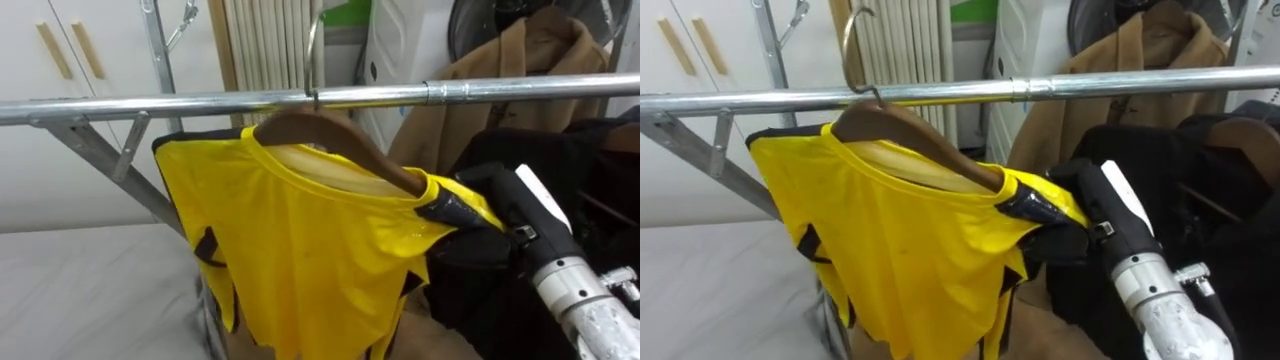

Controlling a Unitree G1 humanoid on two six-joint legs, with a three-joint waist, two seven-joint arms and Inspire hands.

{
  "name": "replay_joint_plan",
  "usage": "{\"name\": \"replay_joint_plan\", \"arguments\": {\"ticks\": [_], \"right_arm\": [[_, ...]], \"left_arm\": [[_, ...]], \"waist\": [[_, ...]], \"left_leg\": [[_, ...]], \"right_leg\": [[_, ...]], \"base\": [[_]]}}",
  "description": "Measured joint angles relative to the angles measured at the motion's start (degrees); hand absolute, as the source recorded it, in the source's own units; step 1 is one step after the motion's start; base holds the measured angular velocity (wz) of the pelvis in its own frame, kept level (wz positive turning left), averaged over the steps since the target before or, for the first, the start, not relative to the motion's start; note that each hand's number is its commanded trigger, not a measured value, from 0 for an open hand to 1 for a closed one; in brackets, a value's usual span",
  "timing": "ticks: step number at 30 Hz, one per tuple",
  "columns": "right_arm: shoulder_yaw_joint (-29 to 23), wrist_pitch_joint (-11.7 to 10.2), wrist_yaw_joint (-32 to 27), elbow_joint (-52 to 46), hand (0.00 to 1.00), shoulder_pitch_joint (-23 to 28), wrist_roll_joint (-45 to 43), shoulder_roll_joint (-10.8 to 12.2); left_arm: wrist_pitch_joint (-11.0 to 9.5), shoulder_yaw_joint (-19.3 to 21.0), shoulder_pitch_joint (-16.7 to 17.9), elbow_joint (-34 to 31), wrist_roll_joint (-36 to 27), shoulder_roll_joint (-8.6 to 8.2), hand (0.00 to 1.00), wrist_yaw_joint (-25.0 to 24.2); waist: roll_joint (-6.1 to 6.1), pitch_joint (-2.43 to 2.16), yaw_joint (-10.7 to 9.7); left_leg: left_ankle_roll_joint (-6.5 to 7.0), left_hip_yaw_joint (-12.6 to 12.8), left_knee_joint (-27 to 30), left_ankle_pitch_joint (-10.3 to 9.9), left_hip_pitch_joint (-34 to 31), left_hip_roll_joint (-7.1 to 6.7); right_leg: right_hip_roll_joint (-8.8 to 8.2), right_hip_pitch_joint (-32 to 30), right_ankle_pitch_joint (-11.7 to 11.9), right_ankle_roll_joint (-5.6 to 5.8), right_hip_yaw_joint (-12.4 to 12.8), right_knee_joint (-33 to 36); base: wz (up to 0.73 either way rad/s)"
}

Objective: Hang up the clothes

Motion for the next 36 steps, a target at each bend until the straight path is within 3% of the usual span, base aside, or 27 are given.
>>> {"name": "replay_joint_plan", "arguments": {"ticks": [22, 26, 36], "right_arm": [[1.93, 0.07, -0.43, 9.03, 1.0, -0.02, 3.43, 1.04], [2.35, 0.08, -0.08, 11.23, 1.0, -0.17, 6.22, 1.04], [5.17, 0.09, 0.84, 16.37, 1.0, -3.42, 16.11, 1.09]], "left_arm": [[-0.73, -0.04, -0.08, -1.08, -0.05, 0.12, 0.0, 0.74], [-0.73, -0.06, -0.06, -1.09, -0.05, 0.13, 0.0, 1.39], [-1.02, -1.04, -0.18, -1.38, -0.05, 0.2, 0.0, 1.53]], "waist": [[-0.65, 0.11, 1.67], [-0.9, 0.08, 2.94], [-0.82, 0.14, 3.78]], "left_leg": [[-0.08, -1.64, -0.03, 0.05, -0.04, -0.1], [-0.09, -1.62, -0.21, 0.06, 0.79, -0.04], [-0.14, -1.98, -0.31, 0.07, 1.2, -0.01]], "right_leg": [[-0.04, 0.36, -0.22, -0.29, -0.88, 0.04], [-0.03, 1.13, -0.27, -0.4, -1.08, -0.12], [-0.1, 2.23, -0.28, -0.42, -1.89, -1.12]], "base": [[0.02], [-0.01], [0.04]]}}
